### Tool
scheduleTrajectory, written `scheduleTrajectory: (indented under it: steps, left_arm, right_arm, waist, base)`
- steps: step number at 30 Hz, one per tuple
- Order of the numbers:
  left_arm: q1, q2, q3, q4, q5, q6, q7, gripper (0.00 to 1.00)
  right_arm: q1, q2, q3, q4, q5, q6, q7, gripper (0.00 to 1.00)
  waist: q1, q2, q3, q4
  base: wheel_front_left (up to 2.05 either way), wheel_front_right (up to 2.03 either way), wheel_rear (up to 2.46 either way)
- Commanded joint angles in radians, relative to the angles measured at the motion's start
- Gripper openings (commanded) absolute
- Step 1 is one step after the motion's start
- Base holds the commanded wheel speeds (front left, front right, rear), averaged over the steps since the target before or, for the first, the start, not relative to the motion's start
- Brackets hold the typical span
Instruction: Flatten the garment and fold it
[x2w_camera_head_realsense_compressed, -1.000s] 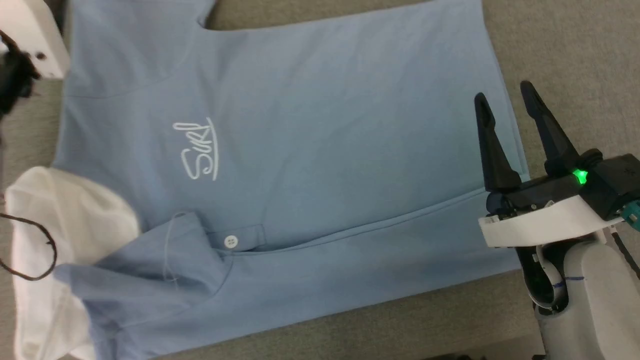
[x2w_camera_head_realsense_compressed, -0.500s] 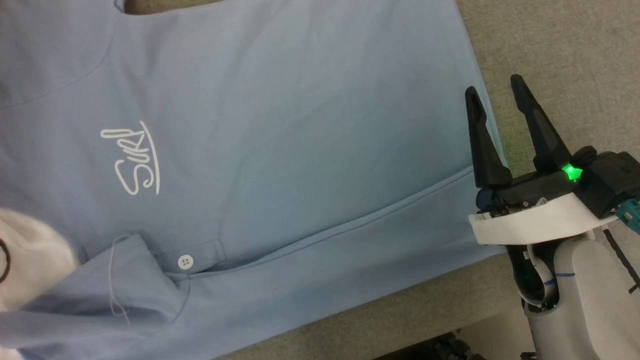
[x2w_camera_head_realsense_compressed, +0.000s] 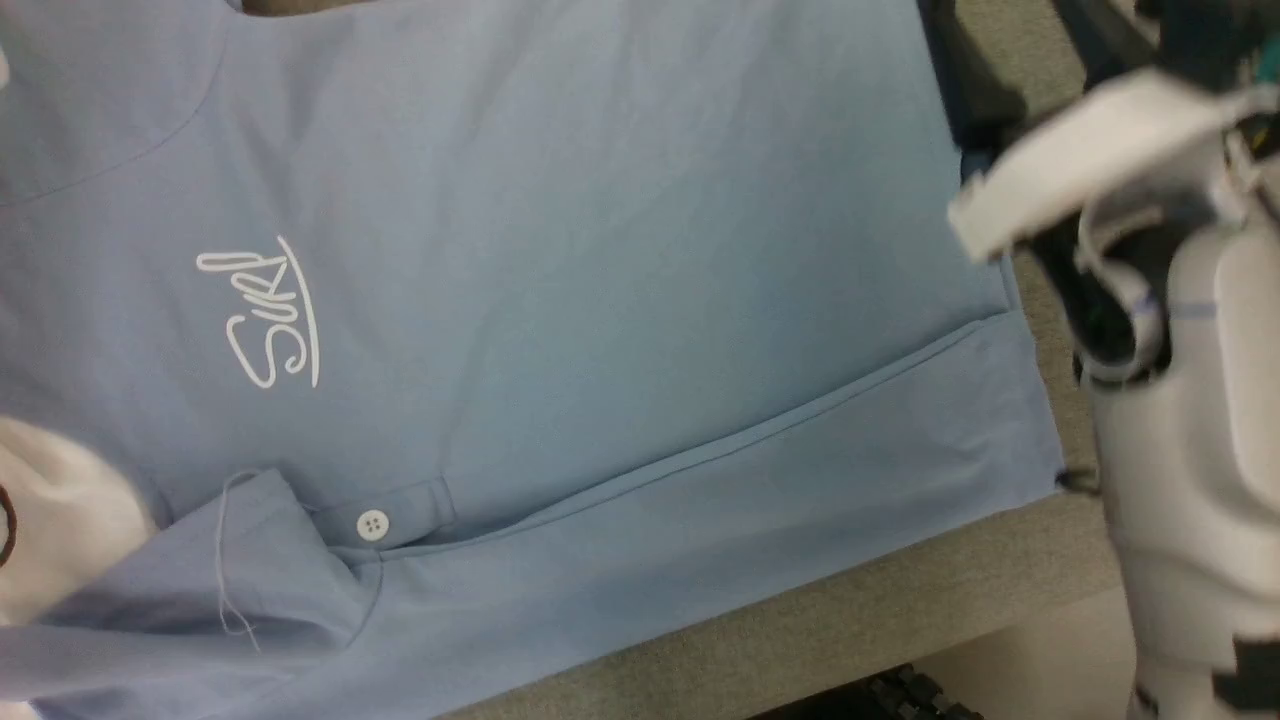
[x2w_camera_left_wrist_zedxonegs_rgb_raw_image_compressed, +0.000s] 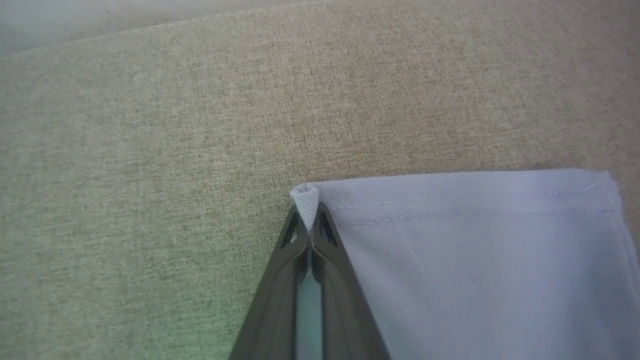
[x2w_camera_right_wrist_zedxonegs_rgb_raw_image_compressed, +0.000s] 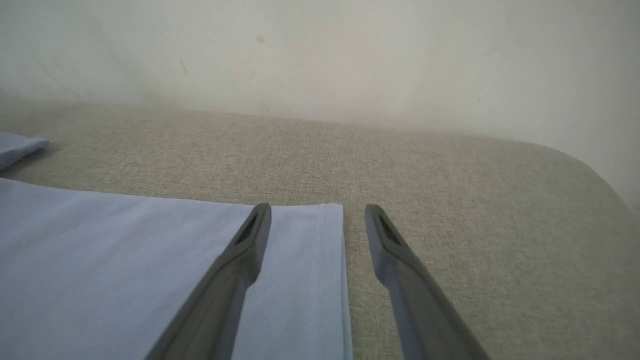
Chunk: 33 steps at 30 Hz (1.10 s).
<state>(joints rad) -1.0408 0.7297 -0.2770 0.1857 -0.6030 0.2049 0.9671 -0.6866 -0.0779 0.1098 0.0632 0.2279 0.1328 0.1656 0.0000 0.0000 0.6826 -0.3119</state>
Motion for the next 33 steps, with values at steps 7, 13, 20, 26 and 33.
scheduleTrajectory:
  steps: [7, 13, 20, 26, 33]
  left_arm:
    - [0.01, -0.019, -0.028, -0.006, 0.003, -0.011, -0.011, 0.0]
    - [-0.017, -0.056, -0.048, -0.004, -0.002, -0.03, -0.036, 0.0]
    - [-0.031, -0.077, -0.063, 0.013, 0.0, -0.048, -0.074, 0.0]
    - [-0.024, -0.07, -0.058, 0.016, 0.03, -0.069, -0.198, 0.0]
    - [0.095, -0.077, -0.029, -0.019, 0.048, -0.083, -0.446, 0.0]
  right_arm:
    - [-0.295, 0.022, -0.098, 0.259, -0.026, -0.002, 0.391, 1.0]
    - [-0.41, 0.027, -0.136, 0.389, -0.108, -0.002, 0.614, 1.0]
    - [-0.434, 0.027, -0.142, 0.422, -0.164, -0.002, 0.811, 0.0]
    - [-0.394, 0.028, -0.12, 0.332, -0.134, -0.002, 0.765, 0.0]
    - [-0.281, 0.012, -0.063, 0.241, -0.096, -0.002, 0.525, 0.0]
  waist:
    - [0.0, 0.0, 0.029, 0.049]
    - [0.0, 0.0, 0.044, 0.087]
    - [0.0, 0.0, 0.045, 0.103]
    - [0.0, 0.0, 0.013, 0.11]
    - [0.0, 0.0, -0.084, 0.129]
  base:
    - [0.0, 0.0, 0.0]
    - [0.0, 0.0, 0.0]
    - [0.0, 0.0, 0.0]
    - [0.0, 0.0, 0.0]
    - [0.0, 0.0, 0.0]
